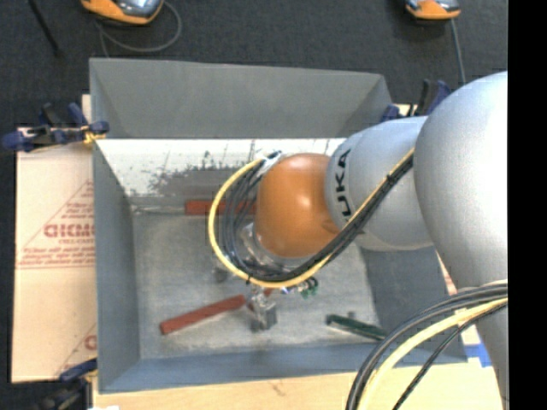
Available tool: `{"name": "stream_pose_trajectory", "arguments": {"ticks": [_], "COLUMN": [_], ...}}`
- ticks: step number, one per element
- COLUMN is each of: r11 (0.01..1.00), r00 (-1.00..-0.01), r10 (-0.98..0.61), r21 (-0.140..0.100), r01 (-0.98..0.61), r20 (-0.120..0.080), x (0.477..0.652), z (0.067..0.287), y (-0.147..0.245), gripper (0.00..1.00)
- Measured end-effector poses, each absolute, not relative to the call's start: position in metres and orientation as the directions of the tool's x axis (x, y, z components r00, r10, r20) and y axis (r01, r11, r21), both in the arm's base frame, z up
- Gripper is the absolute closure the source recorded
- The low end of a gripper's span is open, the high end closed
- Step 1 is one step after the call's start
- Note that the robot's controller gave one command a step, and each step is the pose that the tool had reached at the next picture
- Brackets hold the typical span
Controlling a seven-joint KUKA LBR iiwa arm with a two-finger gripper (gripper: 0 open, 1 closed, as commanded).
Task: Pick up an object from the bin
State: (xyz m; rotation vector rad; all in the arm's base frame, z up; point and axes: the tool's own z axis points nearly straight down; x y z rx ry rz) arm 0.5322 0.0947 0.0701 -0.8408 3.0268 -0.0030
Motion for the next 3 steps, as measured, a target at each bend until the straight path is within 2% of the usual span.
{"name": "stream_pose_trajectory", "arguments": {"ticks": [1,2,3], "r11": [0.856,0.858,0.86], "r00": [-0.856,-0.858,-0.86], "r10": [-0.518,-0.514,-0.51], "r21": [-0.002,-0.003,-0.004], "r01": [-0.518,-0.514,-0.51], "r20": [-0.002,-0.006,-0.009], "x": [0.533,0.534,0.537], "z": [0.071,0.109,0.179], "y": [0.097,0.096,0.095], "gripper": [1.0,1.0,1.0]}}
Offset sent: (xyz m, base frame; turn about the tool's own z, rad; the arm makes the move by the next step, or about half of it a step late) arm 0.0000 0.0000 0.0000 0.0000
